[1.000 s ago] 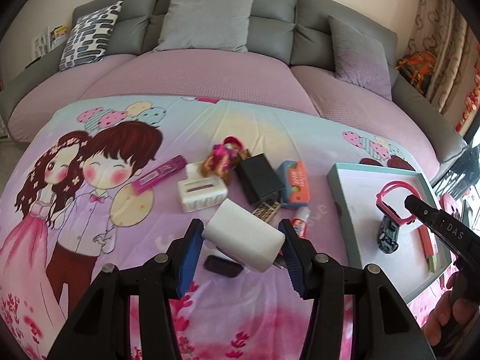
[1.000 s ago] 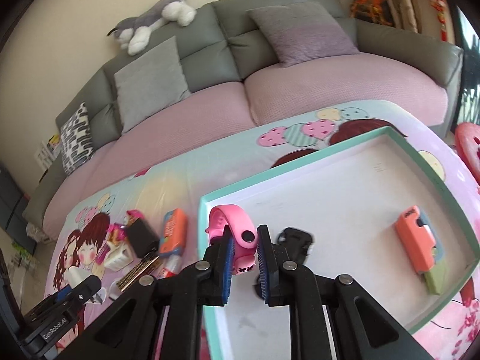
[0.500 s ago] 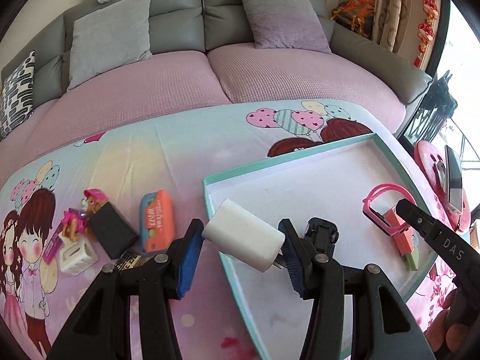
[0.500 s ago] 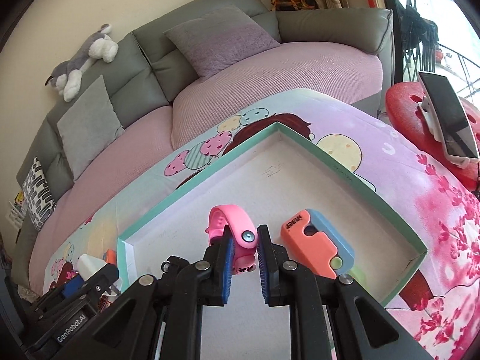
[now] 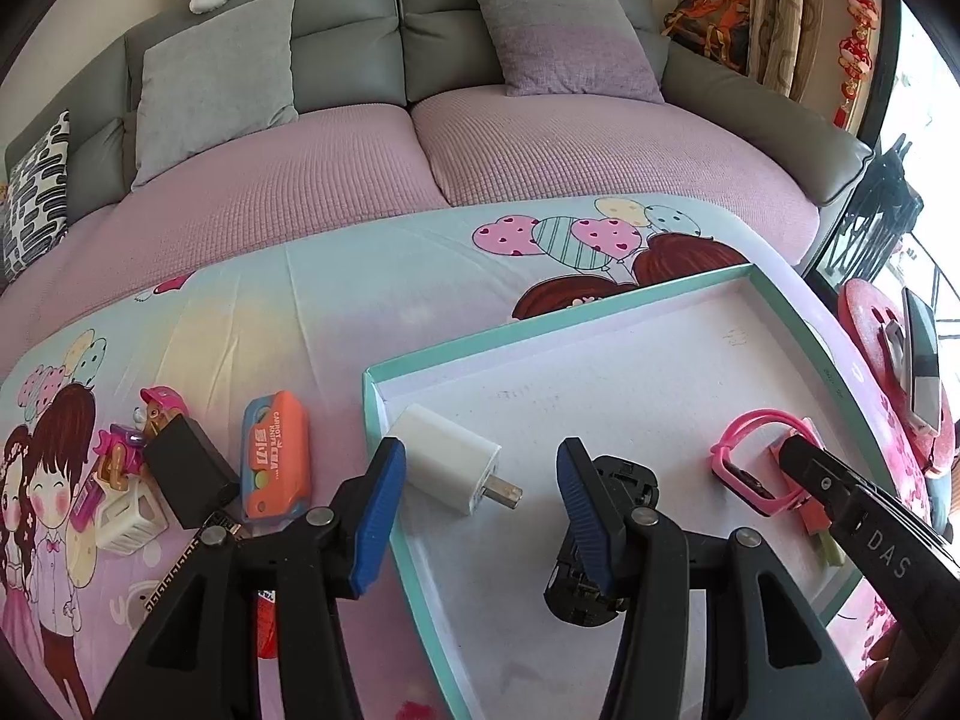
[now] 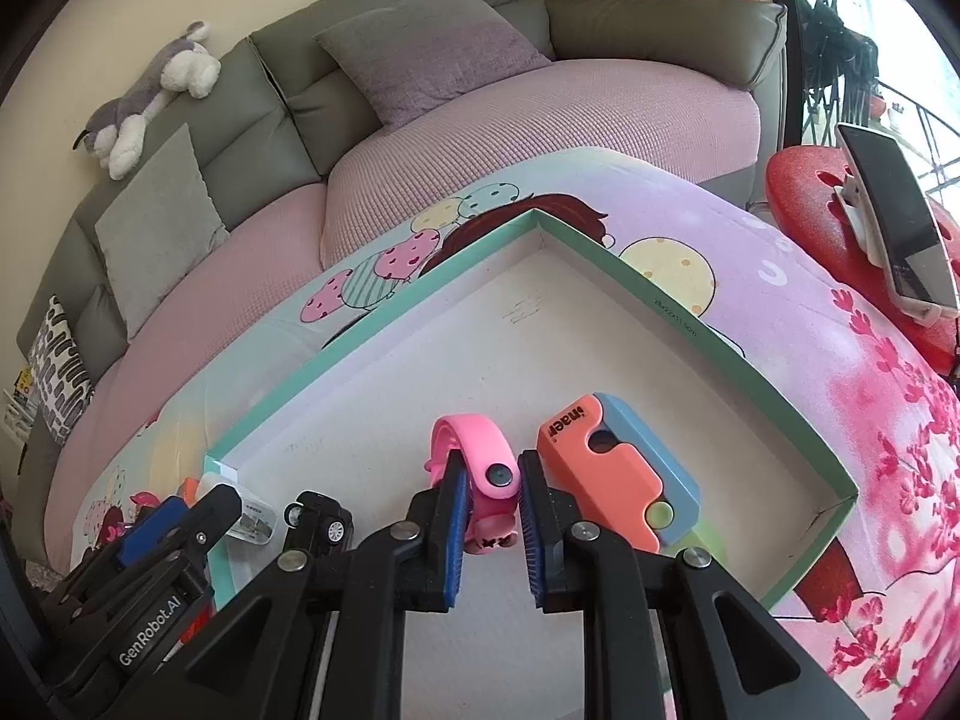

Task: Organize rigid objects
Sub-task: 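Carry the pink watch and white charger into the tray and open both tools, then withdraw both tools from the tray back over the remaining objects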

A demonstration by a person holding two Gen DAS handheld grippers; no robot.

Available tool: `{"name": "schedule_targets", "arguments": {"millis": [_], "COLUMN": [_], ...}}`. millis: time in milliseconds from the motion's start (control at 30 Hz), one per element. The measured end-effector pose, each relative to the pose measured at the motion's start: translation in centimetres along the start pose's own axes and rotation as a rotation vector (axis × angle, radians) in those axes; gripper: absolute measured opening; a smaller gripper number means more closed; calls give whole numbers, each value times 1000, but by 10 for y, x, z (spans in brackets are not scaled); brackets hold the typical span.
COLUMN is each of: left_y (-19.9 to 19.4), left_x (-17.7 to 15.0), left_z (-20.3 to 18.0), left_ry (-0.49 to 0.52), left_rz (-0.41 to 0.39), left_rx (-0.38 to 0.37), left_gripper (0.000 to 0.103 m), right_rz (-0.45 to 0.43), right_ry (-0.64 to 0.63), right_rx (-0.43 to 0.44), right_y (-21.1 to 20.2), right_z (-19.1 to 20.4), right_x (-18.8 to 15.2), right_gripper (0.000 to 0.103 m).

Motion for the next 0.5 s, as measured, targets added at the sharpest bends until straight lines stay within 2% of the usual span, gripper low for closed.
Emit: {"name": "schedule_targets", "arguments": {"millis": [33,100,167,200,233,267,333,500], "left_y": [-1,-4,-8,-9,-11,-13,-16,-21], "left_x": [0,-1,-1,-1,-1,-1,-2,-12], "left_z": [2,8,18,25,32,39,55,92], "left_ry": [-5,-19,-39,-52,-66,-81,-121,-234], "left_rz": [0,-5,-14,-19,-25,-29,-34,-25], "left_rx": [5,23,48,64,82,99,129,191], "left_gripper": [57,67,74,81,83,88,89,89], "right_rz": [1,4,6,4,0,-6,-15,-21], "right_ry": [-1,-6,-14,-11,-7,-5,-11,-36], "right_rx": [-2,-16,-28,-30,-29,-27,-25,-30], "right_y": [0,1,1,1,0,-1,-2,-1], "right_z": [0,-2,-3,-3,-3,-3,-1,4], "right_x": [0,-1,-1,-1,0,0,2,0], "right_gripper": [19,21,37,42,54,59,60,76]}}
Point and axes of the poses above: each gripper's, at about its wrist camera, not at the fingertips, and y roughly the way its jaws point, z to its left, x to its top, the point moved 8 cm from there along y, roughly the way its jaws point, and after that the axes turned 13 degrees about -z, right-handed, at the moved point
